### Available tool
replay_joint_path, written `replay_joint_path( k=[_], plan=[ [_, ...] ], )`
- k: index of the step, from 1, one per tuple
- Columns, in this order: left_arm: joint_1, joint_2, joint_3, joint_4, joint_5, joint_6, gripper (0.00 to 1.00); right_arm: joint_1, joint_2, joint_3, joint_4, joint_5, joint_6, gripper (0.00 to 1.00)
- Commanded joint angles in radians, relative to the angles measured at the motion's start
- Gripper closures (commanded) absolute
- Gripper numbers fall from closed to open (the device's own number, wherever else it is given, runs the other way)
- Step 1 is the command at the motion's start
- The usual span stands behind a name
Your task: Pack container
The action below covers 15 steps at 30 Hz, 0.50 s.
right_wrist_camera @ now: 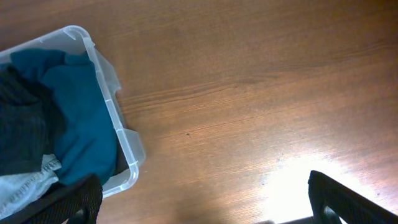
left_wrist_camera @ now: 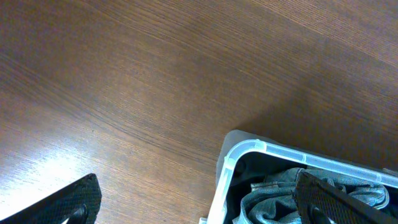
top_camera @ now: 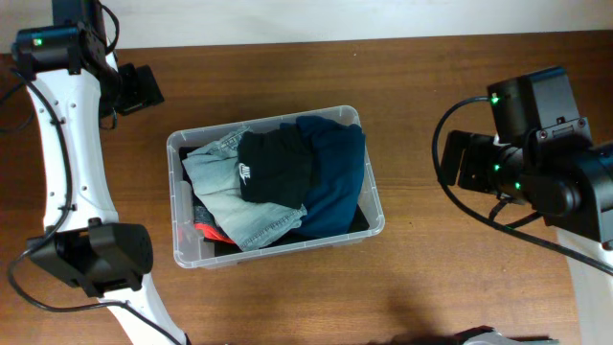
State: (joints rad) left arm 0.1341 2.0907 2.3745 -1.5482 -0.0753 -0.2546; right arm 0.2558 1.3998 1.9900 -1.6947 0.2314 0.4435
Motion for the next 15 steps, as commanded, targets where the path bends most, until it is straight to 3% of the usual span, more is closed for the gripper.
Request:
replay_joint_path(
  k=[1, 15],
  plan=[
    [0.005, -0.008, -0.003, 0.000, 0.007, -0.010, 0.01, -0.008, 0.003, -0.006, -0.004, 0.013, -0.070, 0.01],
    [0.005, -0.008, -0.003, -0.001, 0.007, -0.010, 0.01, -0.009, -0.032, -0.065, 0.004, 0.076, -0.072, 0.01]
  ],
)
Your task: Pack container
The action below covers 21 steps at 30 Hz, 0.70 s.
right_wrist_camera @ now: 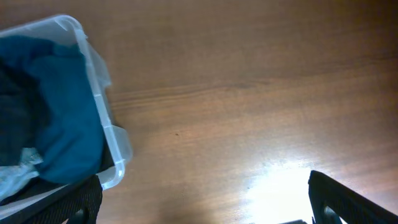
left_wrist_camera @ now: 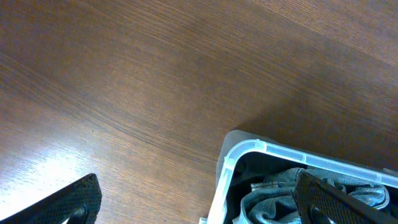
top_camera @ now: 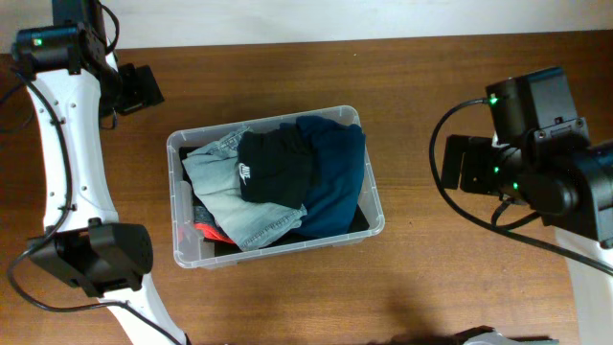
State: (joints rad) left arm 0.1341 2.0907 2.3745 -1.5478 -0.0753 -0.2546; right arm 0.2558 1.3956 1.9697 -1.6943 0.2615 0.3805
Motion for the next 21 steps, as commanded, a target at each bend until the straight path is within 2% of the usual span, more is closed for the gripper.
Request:
replay_joint_path(
  k=[1, 4, 12, 21],
  plan=[
    [0.005, -0.008, -0.003, 0.000, 0.007, -0.010, 0.01, -0.009, -0.050, -0.072, 0.011, 0.046, -0.008, 0.01],
    [0.004, -0.008, -0.003, -0.001, 0.007, -0.010, 0.01, -0.022, -0.153, -0.195, 0.093, 0.045, -0.006, 0.01],
    [0.004, -0.008, -0.003, -0.001, 0.007, -0.010, 0.01, -0.123, -0.585, -0.768, 0.580, 0.023, -0.008, 0.01],
    [0.005, -0.008, -0.003, -0.001, 0.007, -0.010, 0.01, -0.227, -1.062, -1.345, 1.009, -0.083, -0.011, 0.01]
  ],
)
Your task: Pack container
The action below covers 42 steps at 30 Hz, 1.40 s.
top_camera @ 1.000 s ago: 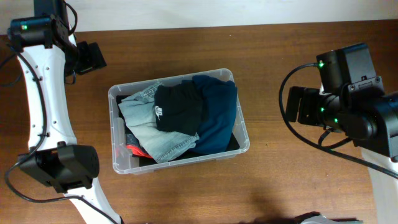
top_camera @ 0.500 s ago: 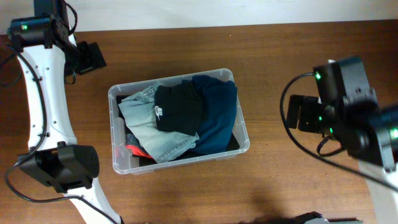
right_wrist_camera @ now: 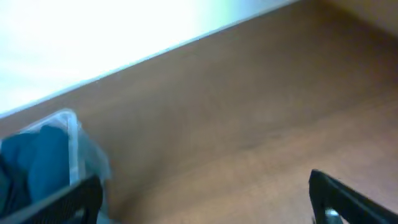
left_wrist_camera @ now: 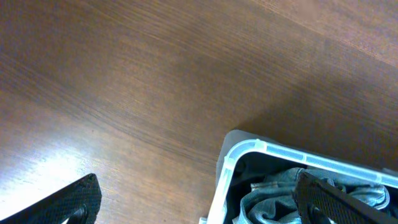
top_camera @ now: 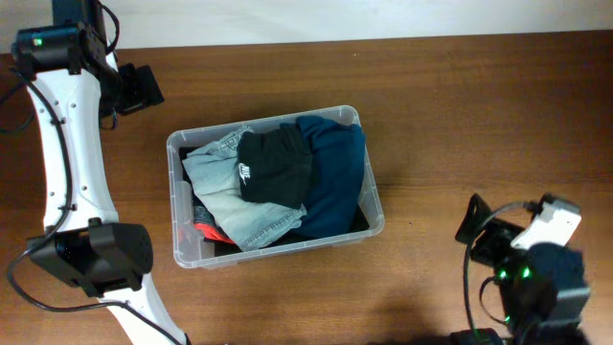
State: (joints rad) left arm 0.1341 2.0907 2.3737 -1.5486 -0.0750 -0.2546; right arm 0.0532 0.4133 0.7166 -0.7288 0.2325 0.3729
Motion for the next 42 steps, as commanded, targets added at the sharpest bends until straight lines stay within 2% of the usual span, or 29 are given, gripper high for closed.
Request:
replay_joint_path(
  k=[1, 7, 14, 24, 29, 35, 42],
  plan=[
    [0.005, -0.008, -0.002, 0.000, 0.007, -0.010, 0.00, -0.032, -0.136, -0.161, 0.114, -0.086, -0.016, 0.01],
    [0.005, -0.008, -0.002, 0.000, 0.007, -0.010, 0.01, -0.036, -0.316, -0.414, 0.447, -0.219, -0.134, 0.02],
    [0.005, -0.008, -0.002, 0.000, 0.007, -0.010, 0.00, -0.044, -0.410, -0.572, 0.647, -0.220, -0.133, 0.01],
    [0.005, -0.008, -0.002, 0.000, 0.007, -0.010, 0.01, -0.169, -0.410, -0.596, 0.666, -0.278, -0.131, 0.02],
    [0.005, -0.008, -0.002, 0.000, 0.007, -0.010, 0.01, -0.173, -0.410, -0.599, 0.681, -0.278, -0.165, 0.02],
    [0.005, -0.008, -0.002, 0.000, 0.007, -0.010, 0.01, -0.172, -0.410, -0.673, 0.832, -0.293, -0.174, 0.02],
    [0.005, -0.008, -0.002, 0.000, 0.007, -0.010, 0.01, -0.172, -0.410, -0.711, 0.816, -0.292, -0.164, 0.02]
  ],
)
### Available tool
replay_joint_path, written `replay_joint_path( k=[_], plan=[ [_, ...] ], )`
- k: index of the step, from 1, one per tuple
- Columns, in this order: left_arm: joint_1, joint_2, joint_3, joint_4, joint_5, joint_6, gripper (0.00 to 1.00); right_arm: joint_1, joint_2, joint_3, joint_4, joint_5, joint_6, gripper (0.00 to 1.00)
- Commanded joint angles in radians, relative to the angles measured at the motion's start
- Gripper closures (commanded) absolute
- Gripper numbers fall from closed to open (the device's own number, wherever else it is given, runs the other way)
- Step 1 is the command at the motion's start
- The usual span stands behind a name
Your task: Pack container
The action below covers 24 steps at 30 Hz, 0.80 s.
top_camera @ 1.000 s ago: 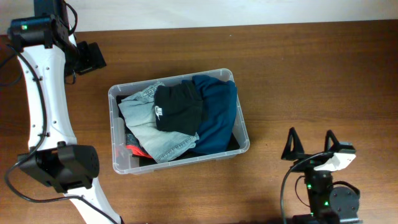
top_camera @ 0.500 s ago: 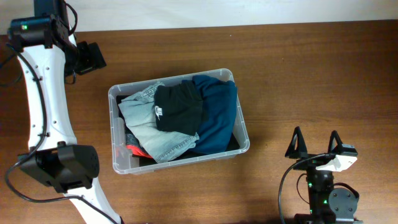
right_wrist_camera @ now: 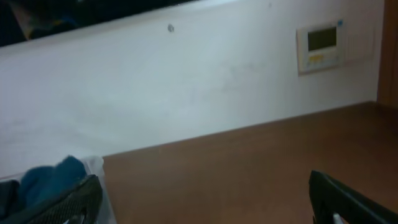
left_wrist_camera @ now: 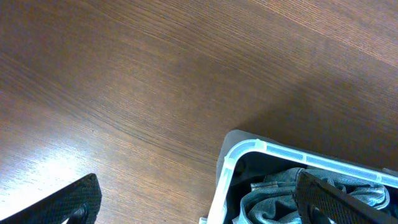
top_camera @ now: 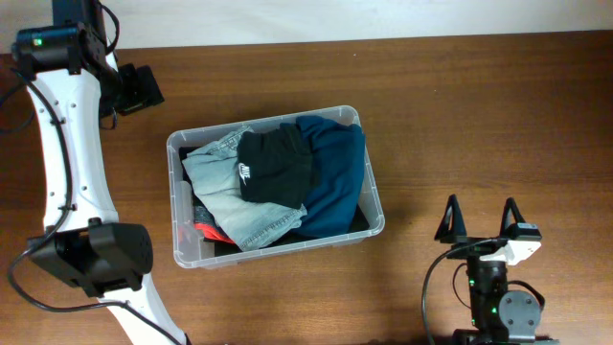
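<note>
A clear plastic container (top_camera: 375, 207) stands mid-table, filled with a teal garment (top_camera: 337, 177), a black garment with a white logo (top_camera: 276, 165), light denim (top_camera: 222, 187) and something red (top_camera: 201, 230). My left gripper (top_camera: 140, 88) hangs open beyond the bin's far left corner; in the left wrist view the left gripper (left_wrist_camera: 199, 211) straddles that corner (left_wrist_camera: 239, 152) with nothing held. My right gripper (top_camera: 479, 218) sits low at the near right, open and empty. In the right wrist view the right gripper (right_wrist_camera: 202, 208) points level across the table.
The bin's teal contents (right_wrist_camera: 53, 177) show at the left of the right wrist view. A white wall with a small control panel (right_wrist_camera: 318, 40) rises behind the table's far edge. Bare wood table (top_camera: 479, 105) lies right of the bin.
The right arm has settled at the near right edge, its gripper now pointing level at the far wall instead of tilted down. The left arm and the bin are unchanged.
The right arm first hung right of the bin, looking down at its right corner. It then stood slightly further right, later low near the table's front right, and now rests folded there. The left gripper stayed open by the bin's far left corner throughout.
</note>
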State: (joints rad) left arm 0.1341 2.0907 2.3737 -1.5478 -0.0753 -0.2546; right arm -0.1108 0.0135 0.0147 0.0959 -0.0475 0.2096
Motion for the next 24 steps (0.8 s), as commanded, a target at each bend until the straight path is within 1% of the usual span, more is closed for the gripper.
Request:
replay_joint_path(
  k=[1, 4, 8, 24],
  plan=[
    [0.005, -0.008, -0.002, -0.001, 0.007, -0.010, 0.01, -0.008, -0.010, -0.009, -0.020, -0.009, -0.008, 0.01],
    [0.005, -0.008, -0.002, -0.001, 0.007, -0.010, 0.00, -0.008, -0.010, -0.009, -0.063, -0.009, -0.012, 0.02],
    [0.005, -0.008, -0.002, -0.001, 0.007, -0.010, 0.01, -0.008, -0.010, -0.009, -0.176, -0.008, -0.012, 0.02],
    [0.005, -0.008, -0.002, -0.001, 0.007, -0.010, 0.01, -0.008, -0.010, -0.009, -0.171, -0.009, -0.011, 0.02]
  ],
)
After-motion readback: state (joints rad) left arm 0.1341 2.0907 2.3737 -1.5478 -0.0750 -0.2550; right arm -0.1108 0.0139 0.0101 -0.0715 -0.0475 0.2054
